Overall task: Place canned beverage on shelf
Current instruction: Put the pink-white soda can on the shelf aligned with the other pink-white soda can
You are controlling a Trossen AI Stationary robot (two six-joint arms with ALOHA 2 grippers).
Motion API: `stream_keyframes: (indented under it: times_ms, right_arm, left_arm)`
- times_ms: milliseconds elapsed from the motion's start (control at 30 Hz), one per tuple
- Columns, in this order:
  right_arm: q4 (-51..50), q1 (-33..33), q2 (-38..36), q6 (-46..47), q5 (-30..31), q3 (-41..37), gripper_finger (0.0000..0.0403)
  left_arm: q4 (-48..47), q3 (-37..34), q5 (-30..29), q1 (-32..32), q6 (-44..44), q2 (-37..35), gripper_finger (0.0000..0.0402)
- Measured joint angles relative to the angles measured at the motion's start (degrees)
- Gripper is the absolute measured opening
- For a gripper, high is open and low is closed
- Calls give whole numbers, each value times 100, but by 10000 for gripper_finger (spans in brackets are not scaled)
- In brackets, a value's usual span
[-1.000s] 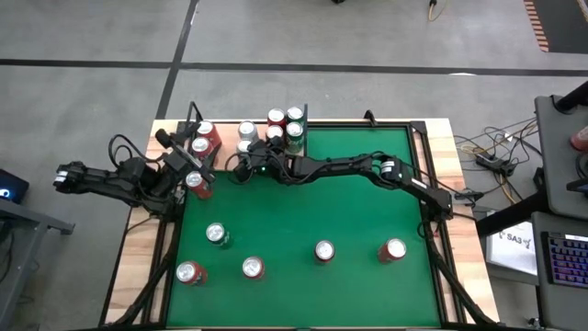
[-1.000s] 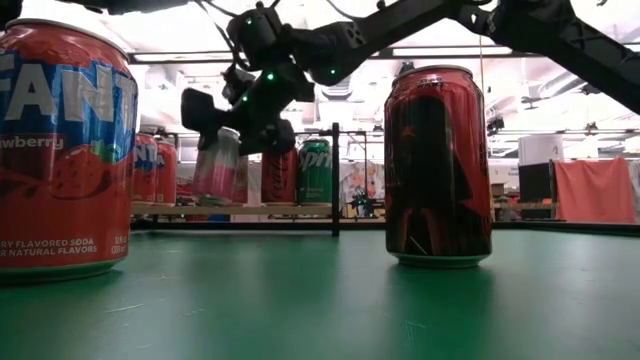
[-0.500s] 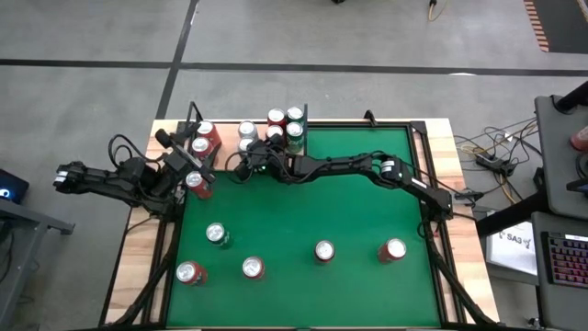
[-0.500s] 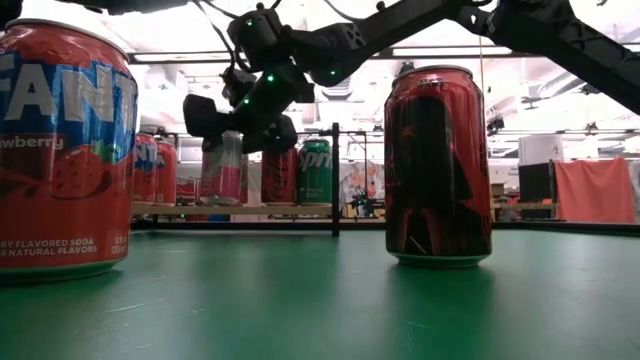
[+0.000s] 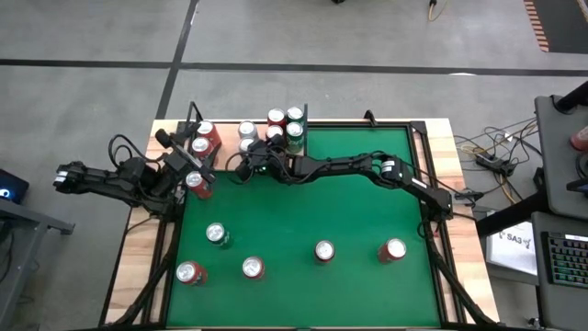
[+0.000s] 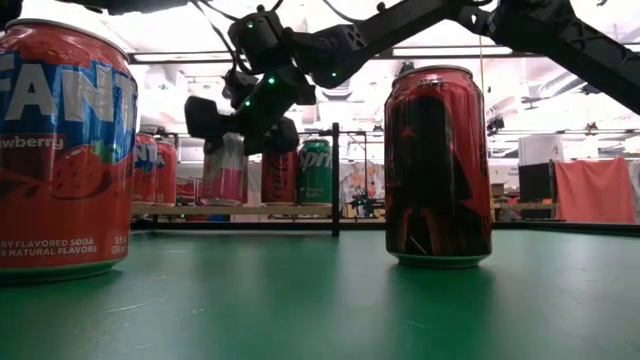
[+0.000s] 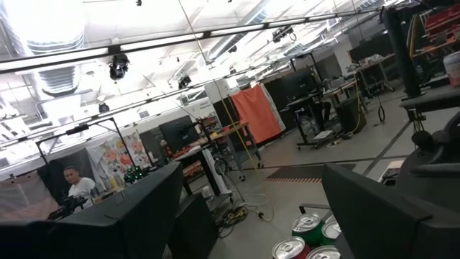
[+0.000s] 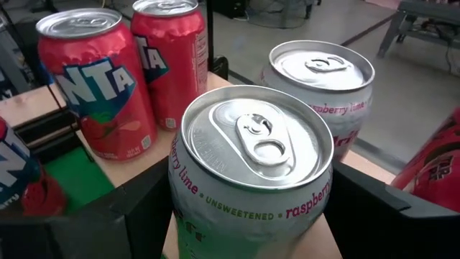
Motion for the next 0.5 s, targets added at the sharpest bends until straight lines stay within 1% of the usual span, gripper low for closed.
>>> stream_keyframes:
  times_ms: [167,233,367,433,500]
  right_arm:
    - [-1,-4,-2,112,12,-5,288]
    - [-1,-4,-2,115,9,-6,307]
    - [-14,-2,-2,46,-9,-8,360]
    - [-18,-2,-2,-10,-5,-8,373]
    - [-16,-2,-2,-28,-5,-8,378]
  left_arm:
    - [-2,0,0,0,-1,4,318]
    - [-2,0,-2,0,-2,4,318]
    - [-2,0,0,1,-2,11,318]
    - [-2,0,0,0,-2,11,318]
    - [-2,0,0,1,-2,11,318]
